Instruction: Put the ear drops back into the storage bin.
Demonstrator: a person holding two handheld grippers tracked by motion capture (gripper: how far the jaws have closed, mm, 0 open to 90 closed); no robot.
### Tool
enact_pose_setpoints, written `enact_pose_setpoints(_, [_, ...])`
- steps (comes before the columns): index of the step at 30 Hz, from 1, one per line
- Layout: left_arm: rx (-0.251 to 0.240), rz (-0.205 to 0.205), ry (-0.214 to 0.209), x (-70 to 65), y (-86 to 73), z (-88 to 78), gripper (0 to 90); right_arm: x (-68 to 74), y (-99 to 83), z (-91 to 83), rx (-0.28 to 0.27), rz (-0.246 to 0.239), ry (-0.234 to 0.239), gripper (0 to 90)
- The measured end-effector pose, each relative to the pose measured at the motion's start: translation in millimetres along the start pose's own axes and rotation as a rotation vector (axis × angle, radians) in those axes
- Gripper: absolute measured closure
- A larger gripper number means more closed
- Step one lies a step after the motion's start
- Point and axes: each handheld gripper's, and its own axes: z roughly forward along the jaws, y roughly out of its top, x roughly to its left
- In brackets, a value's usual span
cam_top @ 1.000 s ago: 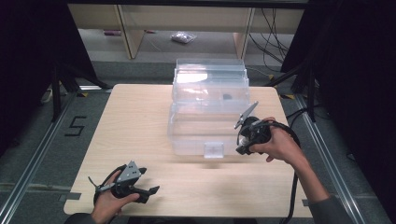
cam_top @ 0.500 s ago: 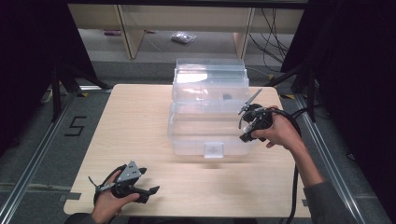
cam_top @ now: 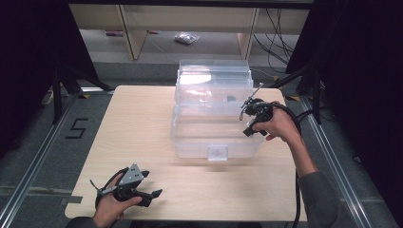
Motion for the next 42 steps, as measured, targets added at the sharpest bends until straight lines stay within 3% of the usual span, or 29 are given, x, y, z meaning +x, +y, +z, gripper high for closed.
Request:
enact_pose_setpoints(2, [0.001,0.0,-0.001,-0.1,0.0,0.0,15.9,-4.9,1.5,5.2,0.002,-0.015,-0.007,60.0])
enact_pose_setpoints(3, [0.001,-0.001,-0.001,-0.3,0.0,0.0,15.9,-5.3,2.4,7.3,0.013,0.007,-0.009,60.0])
enact_pose_setpoints(22, [-0.011,-0.018,-0.01,-2.0,-0.1,0.5,15.9,-21.8,14.5,49.8,0.085,0.05,-0.007,60.0])
enact_pose_setpoints(25, [-0.01,-0.017,-0.01,-2.1,-0.2,0.5,15.9,-20.9,13.6,57.1,0.11,0.085,-0.002,60.0])
enact_pose_setpoints(26, [-0.009,-0.017,-0.011,-2.1,-0.1,0.4,15.9,-22.3,13.0,59.3,0.115,0.064,0.001,60.0])
enact_pose_setpoints(30, [-0.008,-0.017,-0.012,-2.4,0.0,0.7,15.9,-22.7,11.7,66.2,0.114,0.06,0.006,60.0])
enact_pose_setpoints(32, [-0.008,-0.025,-0.01,-2.8,-0.2,0.6,15.9,-21.8,11.7,68.7,0.128,0.084,0.009,60.0])
enact_pose_setpoints(36, [-0.008,-0.017,-0.011,-2.1,-0.1,0.5,15.9,-24.0,10.6,75.7,0.13,0.076,0.011,60.0])
enact_pose_setpoints(37, [-0.008,-0.018,-0.012,-2.2,-0.1,0.6,15.9,-22.3,11.6,76.6,0.149,0.102,0.008,60.0])
enact_pose_setpoints(40, [-0.009,-0.018,-0.013,-2.3,-0.1,0.6,15.9,-24.7,11.9,79.7,0.154,0.069,0.004,60.0])
enact_pose_setpoints(42, [-0.009,-0.017,-0.012,-2.2,-0.1,0.5,15.9,-24.3,12.4,81.6,0.155,0.075,0.008,60.0])
